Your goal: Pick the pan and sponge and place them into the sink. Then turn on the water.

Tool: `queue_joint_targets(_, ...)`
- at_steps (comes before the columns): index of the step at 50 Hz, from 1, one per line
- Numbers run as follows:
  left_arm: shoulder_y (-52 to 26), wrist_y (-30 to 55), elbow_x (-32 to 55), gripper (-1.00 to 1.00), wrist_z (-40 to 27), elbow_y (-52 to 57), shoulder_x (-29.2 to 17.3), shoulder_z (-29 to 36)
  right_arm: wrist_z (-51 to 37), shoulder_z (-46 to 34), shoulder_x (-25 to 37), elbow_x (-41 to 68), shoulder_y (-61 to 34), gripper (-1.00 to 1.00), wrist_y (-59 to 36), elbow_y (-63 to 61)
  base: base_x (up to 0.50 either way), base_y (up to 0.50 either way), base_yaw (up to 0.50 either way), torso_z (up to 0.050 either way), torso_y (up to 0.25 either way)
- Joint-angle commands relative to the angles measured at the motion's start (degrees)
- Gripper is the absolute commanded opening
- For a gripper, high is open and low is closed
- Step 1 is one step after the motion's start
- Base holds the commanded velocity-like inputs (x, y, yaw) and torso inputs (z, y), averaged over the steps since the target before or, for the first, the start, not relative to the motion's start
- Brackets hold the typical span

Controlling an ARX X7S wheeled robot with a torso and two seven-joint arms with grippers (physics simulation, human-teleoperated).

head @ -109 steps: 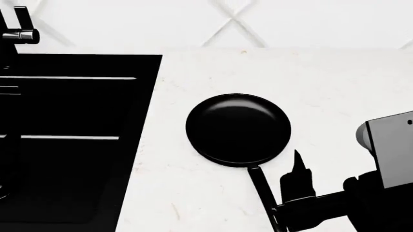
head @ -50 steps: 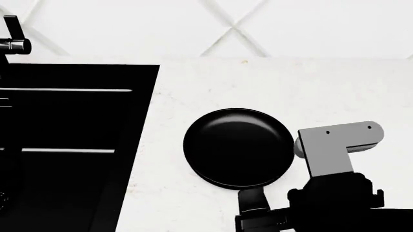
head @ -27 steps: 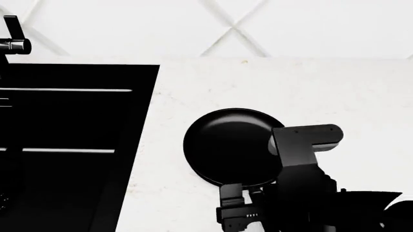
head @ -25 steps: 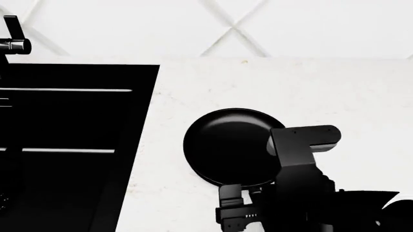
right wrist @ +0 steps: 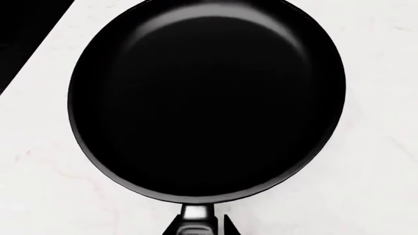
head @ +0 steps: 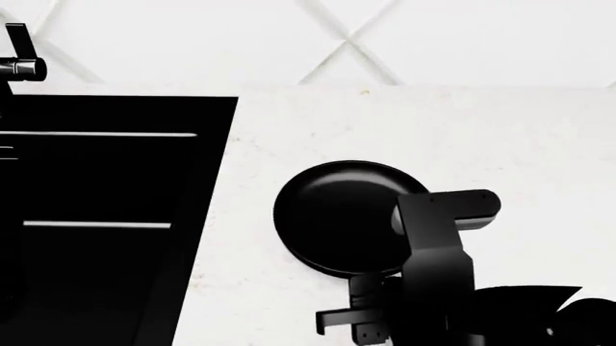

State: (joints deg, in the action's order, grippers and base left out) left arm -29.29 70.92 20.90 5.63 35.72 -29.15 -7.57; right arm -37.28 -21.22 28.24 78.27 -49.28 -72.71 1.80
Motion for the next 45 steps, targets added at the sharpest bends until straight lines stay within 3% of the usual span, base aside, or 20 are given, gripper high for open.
queue_joint_targets(1, 0.1, -0.71, 0.09, 1.0, -0.22, -0.05, 0.46, -0.09, -0.87, 1.25, 0.57, 0.76, -1.9, -1.0, -0.66, -3.31, 0.0, 0.0, 0.0, 0.0, 0.0)
queue_joint_targets(29, -0.68, 0.35, 0.44, 1.0, -1.43, 0.69, 0.72, 0.72, 1.59, 1.42, 7.4, 2.05, -3.0, -1.0, -1.06, -14.14, 0.0, 0.0, 0.0, 0.0, 0.001)
queue_joint_targets(45, 0.32, -0.44, 0.74, 1.0, -1.29, 0.54, 0.38, -0.01, 1.63, 0.32, 7.41, 2.43, -3.04, -1.0, -1.17, -13.91, 0.0, 0.5, 0.0, 0.0, 0.002)
